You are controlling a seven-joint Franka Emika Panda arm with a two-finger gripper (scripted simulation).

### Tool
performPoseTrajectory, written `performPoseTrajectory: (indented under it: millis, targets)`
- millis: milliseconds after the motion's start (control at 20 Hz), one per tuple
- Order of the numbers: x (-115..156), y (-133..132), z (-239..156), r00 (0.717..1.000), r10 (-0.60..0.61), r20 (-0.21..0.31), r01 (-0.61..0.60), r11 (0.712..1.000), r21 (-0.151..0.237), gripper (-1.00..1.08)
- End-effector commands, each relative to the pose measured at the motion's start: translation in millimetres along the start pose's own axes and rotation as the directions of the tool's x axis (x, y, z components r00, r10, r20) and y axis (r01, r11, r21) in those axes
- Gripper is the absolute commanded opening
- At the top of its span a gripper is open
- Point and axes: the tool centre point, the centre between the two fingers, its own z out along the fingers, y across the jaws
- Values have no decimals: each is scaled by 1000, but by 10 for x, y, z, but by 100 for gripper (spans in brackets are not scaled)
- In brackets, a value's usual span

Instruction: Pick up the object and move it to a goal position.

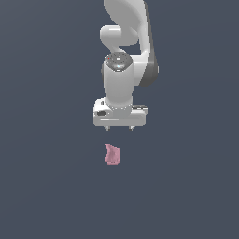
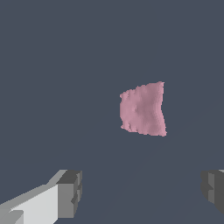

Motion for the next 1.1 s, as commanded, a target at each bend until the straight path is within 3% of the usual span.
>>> performPoseTrajectory:
  millis: [0,500,1050]
  targets:
    - [0,0,0,1000,0,0,0,1000,0,100]
    - [-102,-219,40,998,-64,29,64,998,3,100]
    - [61,-103,185,998,-57,29,57,998,0,100]
